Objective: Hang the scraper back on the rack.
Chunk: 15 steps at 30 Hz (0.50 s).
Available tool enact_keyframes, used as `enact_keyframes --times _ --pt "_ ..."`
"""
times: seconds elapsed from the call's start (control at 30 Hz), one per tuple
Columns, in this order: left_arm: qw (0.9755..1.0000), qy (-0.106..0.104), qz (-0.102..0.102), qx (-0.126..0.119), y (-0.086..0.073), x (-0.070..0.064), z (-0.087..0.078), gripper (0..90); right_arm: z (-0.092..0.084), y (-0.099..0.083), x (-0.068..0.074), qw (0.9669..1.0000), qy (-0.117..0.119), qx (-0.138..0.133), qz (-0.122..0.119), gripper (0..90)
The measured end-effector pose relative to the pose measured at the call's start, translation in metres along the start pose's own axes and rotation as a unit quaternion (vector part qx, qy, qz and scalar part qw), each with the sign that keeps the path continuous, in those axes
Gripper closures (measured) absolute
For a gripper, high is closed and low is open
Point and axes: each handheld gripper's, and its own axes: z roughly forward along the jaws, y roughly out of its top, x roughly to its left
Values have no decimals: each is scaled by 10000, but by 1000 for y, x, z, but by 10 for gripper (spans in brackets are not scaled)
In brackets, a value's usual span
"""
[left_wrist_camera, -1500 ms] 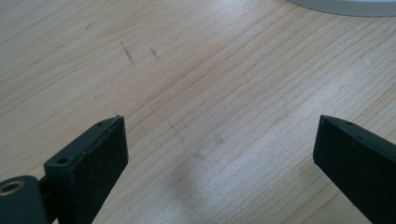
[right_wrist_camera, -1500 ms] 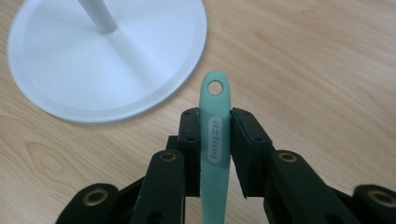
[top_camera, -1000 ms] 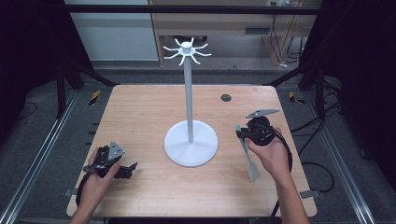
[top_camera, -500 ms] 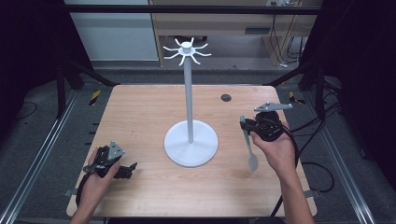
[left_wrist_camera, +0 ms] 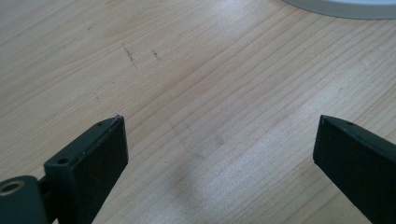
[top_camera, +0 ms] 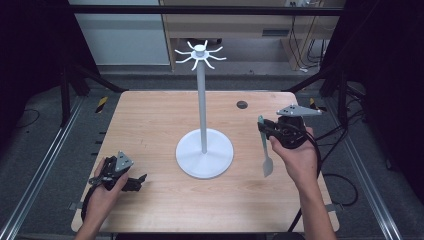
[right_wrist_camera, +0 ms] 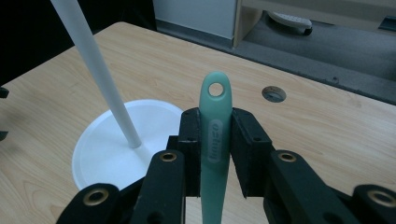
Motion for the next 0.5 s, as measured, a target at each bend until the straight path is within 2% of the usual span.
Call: enact_keyframes --times 0.23,0.5 --pt "10000 21 -27 -6 0 1 0 29 0 1 0 10000 -35 -3 -51 746" --pt "10000 20 -7 6 0 0 1 29 -8 3 5 9998 -8 -199 -88 746"
